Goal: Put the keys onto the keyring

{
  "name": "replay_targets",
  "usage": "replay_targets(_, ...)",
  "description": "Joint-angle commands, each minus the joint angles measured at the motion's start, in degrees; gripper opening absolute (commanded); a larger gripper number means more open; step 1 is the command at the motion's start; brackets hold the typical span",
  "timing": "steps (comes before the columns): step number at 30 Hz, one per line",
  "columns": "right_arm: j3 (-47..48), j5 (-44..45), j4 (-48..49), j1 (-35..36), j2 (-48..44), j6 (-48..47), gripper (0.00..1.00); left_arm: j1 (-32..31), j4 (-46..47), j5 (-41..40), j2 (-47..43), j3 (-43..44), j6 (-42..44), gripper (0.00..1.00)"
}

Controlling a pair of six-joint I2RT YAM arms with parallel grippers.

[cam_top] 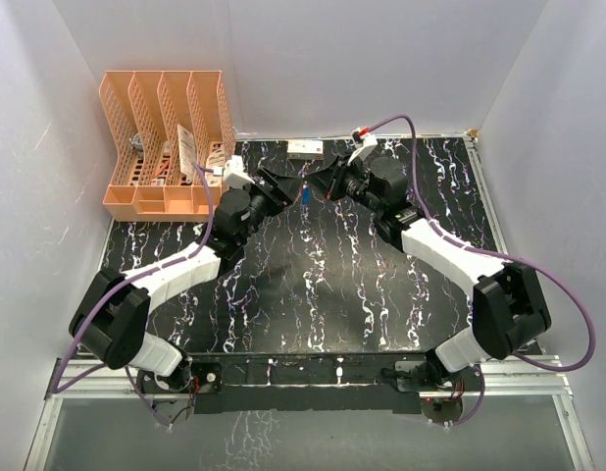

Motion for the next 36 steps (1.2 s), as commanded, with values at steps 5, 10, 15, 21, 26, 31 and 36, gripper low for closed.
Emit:
replay_targets(5,0.79,0.59,1.34,-3.26,-2.95,-0.33,0.0,-0.65,2.31,-1.19,-4.98,-0.61,7.94,0.72)
replay_targets(10,1.44,-0.61,0.43,-4.32,-3.61,0.41,0.0,-0.66,11.99,7.77,-4.77,-4.07,15.66,0.66)
replay_targets(15,4.82,-1.33,-4.14,-4.75,-3.43,0.91,0.0,-1.45,19.34,14.39,-1.16,-6.65,25.7,0.61)
replay_targets(21,8.03,-1.76,-9.14,-4.83,-3.35,1.22,0.0,-4.63,25.48,12.53,2.52,-7.89,37.85,0.59)
replay_targets(26,8.98,-2.22,-10.6,-4.83,-3.51,1.46,0.0,-6.86,30.45,10.47,5.92,-7.31,41.21,0.58)
replay_targets(31,8.64,-2.69,-10.98,-4.87,-4.22,1.91,0.0,-9.15,37.91,4.13,8.37,-7.95,45.81,0.6)
replay_targets(36,8.04,-3.22,-11.41,-4.83,-4.98,2.12,0.0,-10.1,45.78,1.22,11.87,-8.82,49.94,0.61)
